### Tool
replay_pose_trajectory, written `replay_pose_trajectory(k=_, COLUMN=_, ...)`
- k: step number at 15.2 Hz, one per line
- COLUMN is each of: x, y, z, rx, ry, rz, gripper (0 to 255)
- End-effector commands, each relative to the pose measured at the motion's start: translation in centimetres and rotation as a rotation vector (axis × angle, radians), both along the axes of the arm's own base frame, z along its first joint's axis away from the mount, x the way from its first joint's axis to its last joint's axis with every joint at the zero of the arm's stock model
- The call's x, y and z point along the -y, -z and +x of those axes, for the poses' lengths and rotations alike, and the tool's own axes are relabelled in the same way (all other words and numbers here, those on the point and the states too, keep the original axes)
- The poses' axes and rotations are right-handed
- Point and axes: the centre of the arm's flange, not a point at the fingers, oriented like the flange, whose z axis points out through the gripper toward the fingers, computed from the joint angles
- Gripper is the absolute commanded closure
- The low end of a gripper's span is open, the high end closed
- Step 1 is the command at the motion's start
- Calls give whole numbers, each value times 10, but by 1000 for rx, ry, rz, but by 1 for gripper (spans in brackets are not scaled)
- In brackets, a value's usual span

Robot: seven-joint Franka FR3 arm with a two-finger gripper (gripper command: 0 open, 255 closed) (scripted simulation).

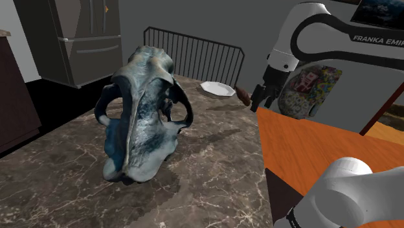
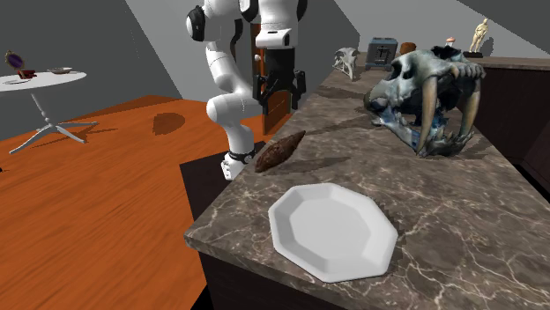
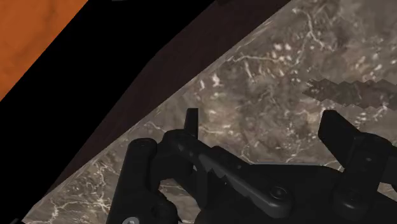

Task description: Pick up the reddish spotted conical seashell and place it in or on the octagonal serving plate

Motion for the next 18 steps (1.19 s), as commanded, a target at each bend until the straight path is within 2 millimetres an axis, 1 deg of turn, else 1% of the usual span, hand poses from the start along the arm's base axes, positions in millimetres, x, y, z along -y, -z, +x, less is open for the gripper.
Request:
replay_pose_trajectory(k=1, x=0, y=0, z=0, rx=0, ry=0, rz=0, gripper=0)
replay_pose_trajectory(k=6, x=45, y=4, z=28, rx=99, ry=-272, rz=-53, gripper=0)
replay_pose_trajectory(k=12, x=86, y=1, z=76, rx=218, ry=-599, rz=-116, gripper=0)
replay_pose_trajectory(k=14, x=96, y=-2, z=94, rx=258, ry=-708, rz=-137, gripper=0)
replay_pose_trajectory(k=15, x=97, y=-2, z=95, rx=261, ry=-715, rz=-139, gripper=0)
replay_pose_trajectory(k=18, x=97, y=13, z=100, rx=261, ry=-715, rz=-139, gripper=0)
